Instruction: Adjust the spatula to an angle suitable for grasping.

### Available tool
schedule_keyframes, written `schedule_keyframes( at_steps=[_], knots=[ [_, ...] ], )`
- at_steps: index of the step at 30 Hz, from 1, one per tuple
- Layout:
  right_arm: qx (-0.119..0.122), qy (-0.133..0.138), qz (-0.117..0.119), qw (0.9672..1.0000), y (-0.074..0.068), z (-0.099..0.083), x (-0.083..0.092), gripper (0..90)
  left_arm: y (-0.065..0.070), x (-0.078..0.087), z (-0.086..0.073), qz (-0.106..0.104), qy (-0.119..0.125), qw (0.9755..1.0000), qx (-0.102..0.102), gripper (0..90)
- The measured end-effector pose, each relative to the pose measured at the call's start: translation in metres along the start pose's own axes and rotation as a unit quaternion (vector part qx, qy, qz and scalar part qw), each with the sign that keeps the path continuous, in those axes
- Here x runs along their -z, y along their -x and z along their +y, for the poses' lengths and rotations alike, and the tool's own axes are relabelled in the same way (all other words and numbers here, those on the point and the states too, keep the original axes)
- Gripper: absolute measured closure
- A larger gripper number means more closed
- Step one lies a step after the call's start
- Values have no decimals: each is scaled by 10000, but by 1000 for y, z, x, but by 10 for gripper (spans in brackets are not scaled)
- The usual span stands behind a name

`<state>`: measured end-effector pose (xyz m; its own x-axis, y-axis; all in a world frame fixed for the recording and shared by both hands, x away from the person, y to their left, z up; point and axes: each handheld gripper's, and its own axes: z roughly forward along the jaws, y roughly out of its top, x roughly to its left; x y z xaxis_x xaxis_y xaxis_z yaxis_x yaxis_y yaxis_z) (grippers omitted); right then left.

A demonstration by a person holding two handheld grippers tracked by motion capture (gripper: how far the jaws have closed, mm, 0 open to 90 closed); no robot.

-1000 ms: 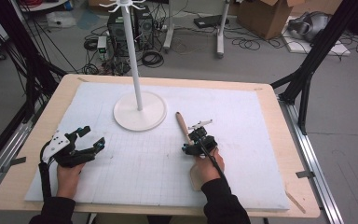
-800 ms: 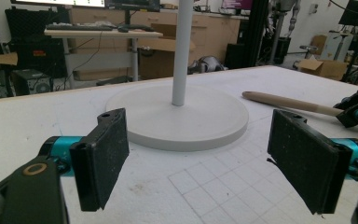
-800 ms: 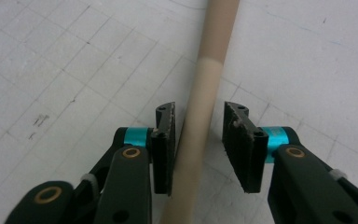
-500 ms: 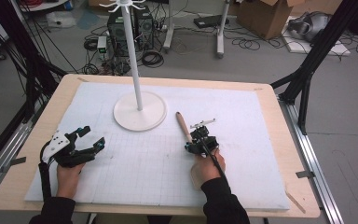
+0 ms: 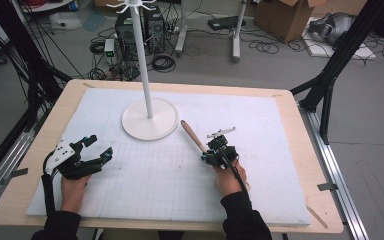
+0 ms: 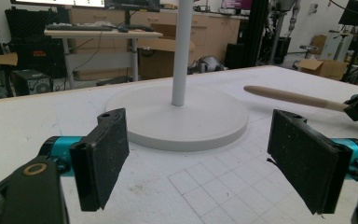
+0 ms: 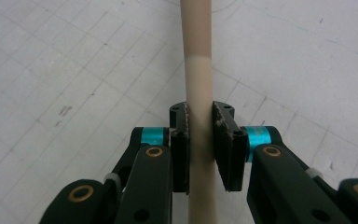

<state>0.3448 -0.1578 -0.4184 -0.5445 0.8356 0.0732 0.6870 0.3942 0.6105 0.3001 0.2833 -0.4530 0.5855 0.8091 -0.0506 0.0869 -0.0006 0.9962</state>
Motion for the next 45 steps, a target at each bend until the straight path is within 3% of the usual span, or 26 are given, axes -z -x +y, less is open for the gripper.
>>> schedule_keyframes(
  at_steps=[2, 8, 14, 19, 23, 32, 36, 40, 45],
  knots=[
    [45, 22, 102, 9999, -1, 0, 4, 782, 0, 0, 0, -3, 4, 10000, 12, 207],
    [488, 174, 479, 9975, 2, -3, 14, 783, 0, 0, 0, -2, -1, 10000, 5, 207],
    [1095, 237, 874, 9899, -5, -8, 19, 782, 0, 0, 0, 3, 3, 10000, 12, 207],
    [1729, 154, 1303, 9762, -17, -9, 18, 782, 0, 0, 0, 2, 1, 10000, 13, 207],
    [2061, 118, 1565, 9659, -23, -9, 15, 781, 0, 0, 0, 2, 1, 10000, 11, 207],
    [2515, -37, 1945, 9481, -28, -9, 11, 779, 1, 0, 0, 8, 7, 10000, 8, 207],
    [2756, -190, 2001, 9400, -32, -7, 7, 778, 1, 0, 0, 10, 4, 10000, 9, 207],
    [2850, -313, 1993, 9371, -34, -7, 1, 777, 1, 0, 0, 10, 3, 10000, 11, 207],
    [2797, -411, 1954, 9391, -35, -7, -4, 772, 1, 0, 0, 11, 8, 10000, 8, 207]
  ],
)
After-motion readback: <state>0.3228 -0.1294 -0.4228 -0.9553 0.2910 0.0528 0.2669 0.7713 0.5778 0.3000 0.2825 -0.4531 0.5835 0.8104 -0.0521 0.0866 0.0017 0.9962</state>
